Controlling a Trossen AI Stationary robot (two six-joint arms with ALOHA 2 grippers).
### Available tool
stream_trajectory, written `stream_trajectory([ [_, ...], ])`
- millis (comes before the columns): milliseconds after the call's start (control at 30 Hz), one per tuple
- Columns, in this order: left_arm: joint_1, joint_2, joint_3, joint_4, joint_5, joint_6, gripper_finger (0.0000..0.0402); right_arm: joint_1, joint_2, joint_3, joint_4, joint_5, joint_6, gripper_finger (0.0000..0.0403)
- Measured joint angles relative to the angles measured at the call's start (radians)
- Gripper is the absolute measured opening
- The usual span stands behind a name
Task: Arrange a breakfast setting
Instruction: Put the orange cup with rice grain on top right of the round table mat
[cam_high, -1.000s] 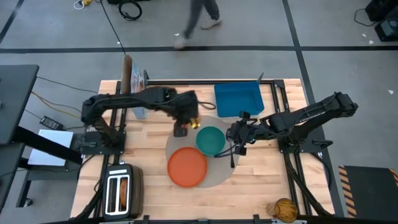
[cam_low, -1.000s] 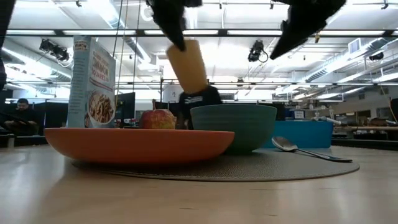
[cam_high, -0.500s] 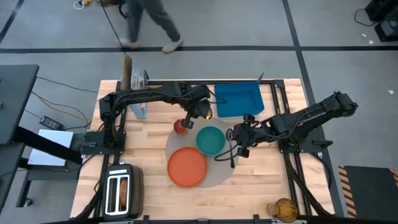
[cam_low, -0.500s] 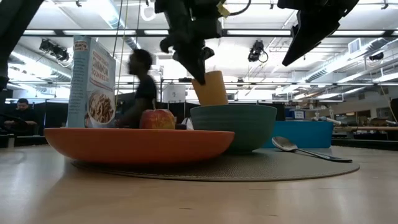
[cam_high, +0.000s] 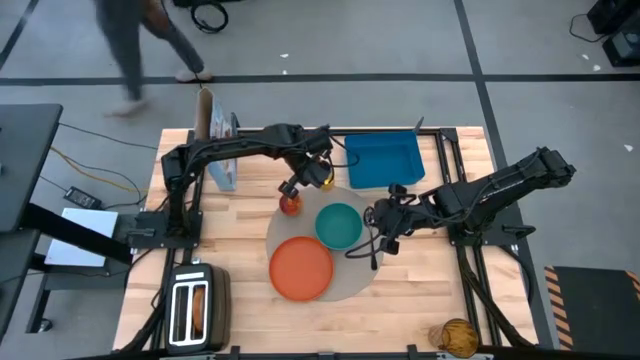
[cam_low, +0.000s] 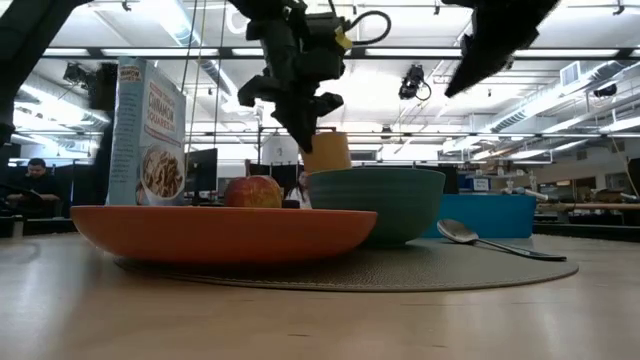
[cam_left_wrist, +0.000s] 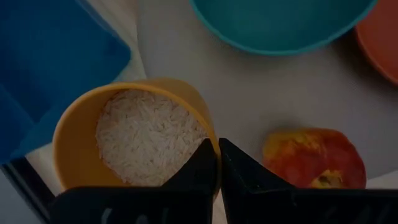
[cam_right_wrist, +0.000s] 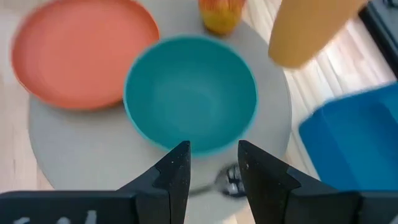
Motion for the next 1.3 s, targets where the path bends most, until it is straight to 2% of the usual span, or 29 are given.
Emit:
stream_trajectory([
  [100,-0.004,0.000,-0.012,0.029,0.002,0.000,0.0014,0.000,0.001,0.000,0.060,0.013,-0.037,0.0142],
  [333,-0.023,0.032,-0.013,-0.013,0.005,-0.016,0.0015,-0.017,0.027,0.000,0.165,0.030,-0.123,0.0142],
  [667,-0.034,0.048,-0.013,-0.049,-0.035,-0.058,0.0016,-0.047,0.114,0.000,0.204,0.023,-0.168,0.0142],
  [1033,-0.042,0.077,-0.013,-0.062,-0.032,-0.091,0.0017,-0.053,0.130,0.001,0.243,0.023,-0.199,0.0142],
  [1300,-0.045,0.080,-0.013,-0.058,-0.055,-0.192,0.0033,-0.058,0.133,0.001,0.254,0.030,-0.198,0.0142],
])
